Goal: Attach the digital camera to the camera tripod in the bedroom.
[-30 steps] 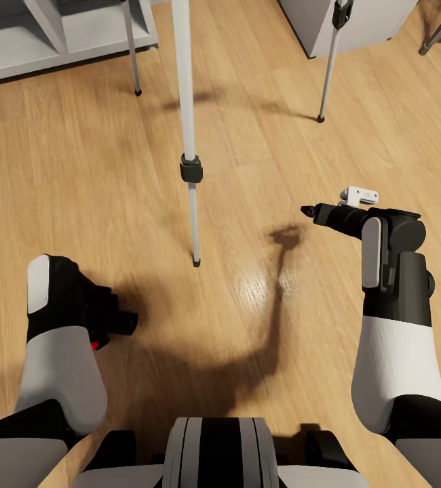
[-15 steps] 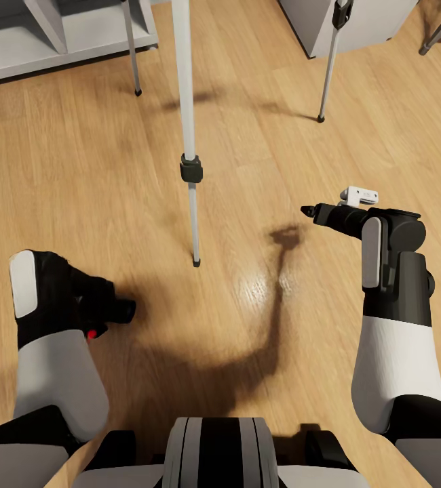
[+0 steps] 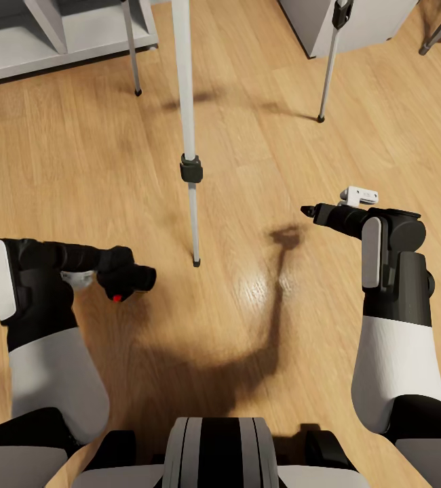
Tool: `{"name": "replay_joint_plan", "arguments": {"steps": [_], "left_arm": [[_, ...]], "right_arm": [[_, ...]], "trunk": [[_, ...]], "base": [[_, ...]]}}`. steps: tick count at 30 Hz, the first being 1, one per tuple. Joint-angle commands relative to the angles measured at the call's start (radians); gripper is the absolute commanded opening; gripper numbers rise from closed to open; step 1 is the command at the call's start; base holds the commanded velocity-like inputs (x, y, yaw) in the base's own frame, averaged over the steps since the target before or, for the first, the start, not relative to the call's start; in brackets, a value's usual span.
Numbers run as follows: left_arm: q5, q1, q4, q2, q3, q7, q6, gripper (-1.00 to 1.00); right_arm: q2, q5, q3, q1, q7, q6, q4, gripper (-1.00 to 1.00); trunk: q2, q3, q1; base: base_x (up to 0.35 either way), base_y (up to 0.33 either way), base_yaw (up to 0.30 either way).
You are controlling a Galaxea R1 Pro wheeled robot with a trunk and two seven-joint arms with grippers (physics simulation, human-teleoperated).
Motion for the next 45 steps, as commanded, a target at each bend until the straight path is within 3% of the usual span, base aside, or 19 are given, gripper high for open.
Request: {"name": "replay_joint_plan", "arguments": {"steps": [1,2,3,8,9,14,15,19,20,23,28,39,45], "left_arm": [[0.031,-0.003,-0.004,-0.001,-0.006,0.003,0.006,-1.00],[0.066,-0.005,-0.006,-0.002,-0.018,0.003,0.006,-1.00],[0.066,-0.005,-0.006,-0.002,-0.018,0.003,0.006,-1.00],[0.267,-0.012,-0.012,-0.003,-0.061,0.001,0.006,-1.00],[0.267,-0.012,-0.012,-0.003,-0.061,0.001,0.006,-1.00],[0.446,-0.025,-0.005,-0.003,-0.076,-0.004,0.006,-1.00],[0.446,-0.025,-0.005,-0.003,-0.076,-0.004,0.006,-1.00],[0.534,-0.036,0.009,-0.002,-0.081,-0.006,0.006,-1.00],[0.534,-0.036,0.009,-0.002,-0.081,-0.006,0.006,-1.00],[0.583,-0.044,0.014,0.004,-0.087,-0.005,0.006,-1.00],[0.606,-0.060,0.017,0.010,-0.100,-0.003,0.006,-1.00],[0.612,-0.091,0.014,0.030,-0.141,-0.006,0.006,-1.00],[0.615,-0.090,0.013,0.065,-0.146,-0.006,0.006,-1.00]], "right_arm": [[0.001,-0.004,-0.002,-0.001,0.001,0.004,-0.001,1.00],[0.001,-0.004,-0.002,-0.001,0.001,0.004,-0.001,1.00],[0.001,-0.004,-0.002,-0.001,0.001,0.004,-0.001,1.00],[0.001,-0.004,-0.002,-0.001,0.001,0.004,-0.001,1.00],[0.001,-0.004,-0.002,-0.001,0.001,0.004,-0.001,1.00],[0.001,-0.004,-0.002,-0.001,0.001,0.004,-0.001,1.00],[0.001,-0.004,-0.002,-0.001,0.001,0.004,-0.001,1.00],[0.001,-0.003,-0.002,-0.001,0.002,0.004,-0.002,1.00],[0.001,-0.003,-0.002,-0.001,0.002,0.004,-0.002,1.00],[0.001,-0.006,-0.002,-0.001,0.005,0.004,-0.004,1.00],[0.002,-0.009,-0.002,-0.001,0.007,0.004,-0.005,1.00],[0.000,-0.005,-0.002,0.000,0.002,0.004,-0.001,1.00],[0.001,-0.004,-0.002,0.001,0.002,0.004,0.000,1.00]], "trunk": [[0.000,-0.001,0.000],[0.000,-0.001,0.000],[0.000,-0.001,0.000],[0.000,-0.001,0.000],[0.000,-0.001,0.000],[0.000,-0.001,0.000],[0.000,-0.001,0.000],[0.000,-0.001,0.000],[0.000,-0.001,0.000],[0.000,-0.001,0.000],[0.000,-0.001,0.000],[0.000,-0.001,0.000],[0.000,-0.001,0.000]], "base": [[0.000,0.000,0.000],[0.000,0.000,0.000],[0.000,0.000,0.000],[0.000,0.000,0.000],[0.000,0.000,0.000],[0.000,0.000,0.000],[0.000,0.000,0.000],[0.000,0.000,0.000],[0.000,0.000,0.000],[0.000,0.000,0.000],[0.000,0.000,0.000],[0.000,0.000,0.000],[0.000,0.000,0.000]]}}
